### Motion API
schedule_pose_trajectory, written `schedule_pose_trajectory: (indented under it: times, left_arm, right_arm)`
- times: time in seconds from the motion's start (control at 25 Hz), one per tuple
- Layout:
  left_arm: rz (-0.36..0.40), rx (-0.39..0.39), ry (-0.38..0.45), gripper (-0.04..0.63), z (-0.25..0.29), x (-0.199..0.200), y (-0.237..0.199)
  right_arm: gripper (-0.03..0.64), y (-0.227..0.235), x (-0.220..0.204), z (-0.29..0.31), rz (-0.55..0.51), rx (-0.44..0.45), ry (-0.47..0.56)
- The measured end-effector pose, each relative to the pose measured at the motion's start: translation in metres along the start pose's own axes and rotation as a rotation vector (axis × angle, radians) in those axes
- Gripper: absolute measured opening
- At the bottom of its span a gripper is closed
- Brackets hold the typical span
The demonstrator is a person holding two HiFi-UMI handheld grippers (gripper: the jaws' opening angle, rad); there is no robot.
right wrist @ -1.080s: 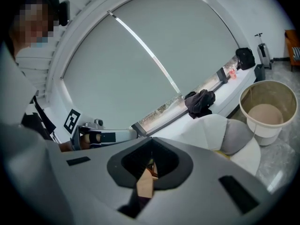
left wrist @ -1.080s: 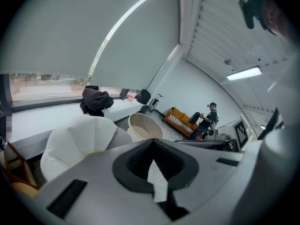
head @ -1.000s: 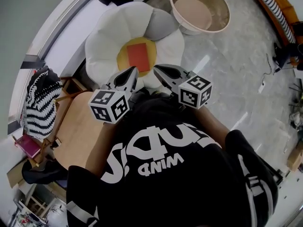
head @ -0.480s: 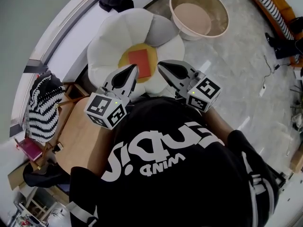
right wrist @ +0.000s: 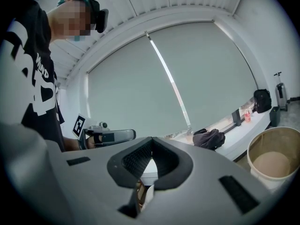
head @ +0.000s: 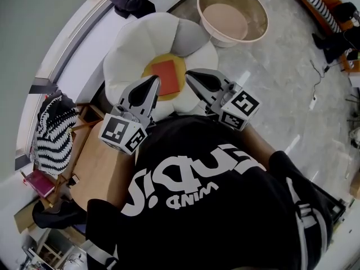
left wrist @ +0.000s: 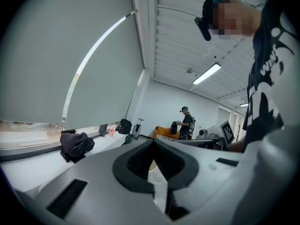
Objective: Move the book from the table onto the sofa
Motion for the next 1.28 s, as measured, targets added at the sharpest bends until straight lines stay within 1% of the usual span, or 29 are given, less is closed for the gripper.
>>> schedule_pose_trajectory:
  times: [0.28,0.72,0.88,1.28]
  left_arm:
    - [0.021,-0.004,0.023,0.009,-0.013,-0.001,0.004]
    - [0.008,-0.018,0.039,0.009,-0.023,-0.004,0.012]
    - [0.008,-0.016,0.043,0.009,-0.026,-0.004,0.014]
    - [0.0,-0.004,0.051,0.009,-0.027,-0.008,0.019]
  right_arm:
    - [0.002,-0.002,-0.001,-0.002,0.009,-0.041,0.017]
    - [0.002,-0.01,-0.008,-0.005,0.027,-0.067,0.02]
    - [0.002,-0.013,-0.009,-0.005,0.023,-0.067,0.028]
    - [0.002,-0.013,-0.013,-0.01,0.036,-0.067,0.009]
Point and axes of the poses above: the fingertips, and each gripper's own axes: z forward along the fingers, y to its right, x out of its top, the point moved 7 cm from there along -z, backward along the fingers, and after that the axes turned 15 degrees about -x, right-handed, at the moved point
